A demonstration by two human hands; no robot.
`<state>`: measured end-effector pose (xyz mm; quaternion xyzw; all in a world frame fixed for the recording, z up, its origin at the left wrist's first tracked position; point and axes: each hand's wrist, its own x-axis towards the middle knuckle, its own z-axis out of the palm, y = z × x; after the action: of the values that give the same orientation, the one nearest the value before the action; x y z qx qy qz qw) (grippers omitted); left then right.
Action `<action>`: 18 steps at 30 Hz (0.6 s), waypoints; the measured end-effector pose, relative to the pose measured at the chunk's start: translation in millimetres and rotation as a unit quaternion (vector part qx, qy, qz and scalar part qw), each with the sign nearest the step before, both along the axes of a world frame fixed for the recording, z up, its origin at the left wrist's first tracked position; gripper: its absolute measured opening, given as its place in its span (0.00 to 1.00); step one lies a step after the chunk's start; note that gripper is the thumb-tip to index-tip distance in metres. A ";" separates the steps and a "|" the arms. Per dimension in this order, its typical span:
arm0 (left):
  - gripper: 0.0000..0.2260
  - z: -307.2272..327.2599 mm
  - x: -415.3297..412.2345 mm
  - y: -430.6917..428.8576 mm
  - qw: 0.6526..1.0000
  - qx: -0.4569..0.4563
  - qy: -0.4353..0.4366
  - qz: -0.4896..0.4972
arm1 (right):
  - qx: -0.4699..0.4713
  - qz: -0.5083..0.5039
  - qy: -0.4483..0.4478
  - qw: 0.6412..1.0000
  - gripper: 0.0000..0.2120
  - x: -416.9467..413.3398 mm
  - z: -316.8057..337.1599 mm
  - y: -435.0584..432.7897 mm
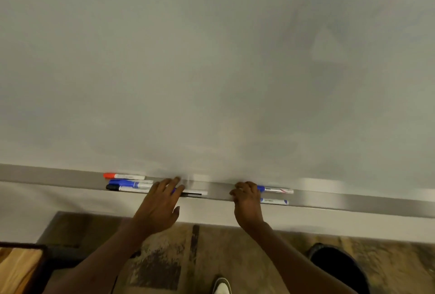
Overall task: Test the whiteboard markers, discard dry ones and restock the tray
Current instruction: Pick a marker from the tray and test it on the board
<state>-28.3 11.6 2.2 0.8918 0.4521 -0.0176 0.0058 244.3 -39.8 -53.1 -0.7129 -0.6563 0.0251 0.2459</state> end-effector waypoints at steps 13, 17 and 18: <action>0.22 -4.2 84.7 -6.6 0.995 -0.006 -0.066 -0.081 | -0.163 -0.028 -0.156 0.974 0.17 89.8 7.2 -36.0; 0.17 6.3 102.8 -10.7 0.990 0.030 -0.110 -0.087 | -0.225 -0.040 -0.149 0.962 0.24 95.9 -1.4 -29.6; 0.17 9.7 104.6 -9.8 0.988 0.026 -0.117 -0.094 | -0.234 -0.037 -0.144 0.961 0.24 98.3 -3.7 -28.2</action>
<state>76.2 1.9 11.9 0.9262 0.3625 0.0977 0.0337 342.7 -67.9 -56.9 -0.7704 -0.6336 0.0662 -0.0244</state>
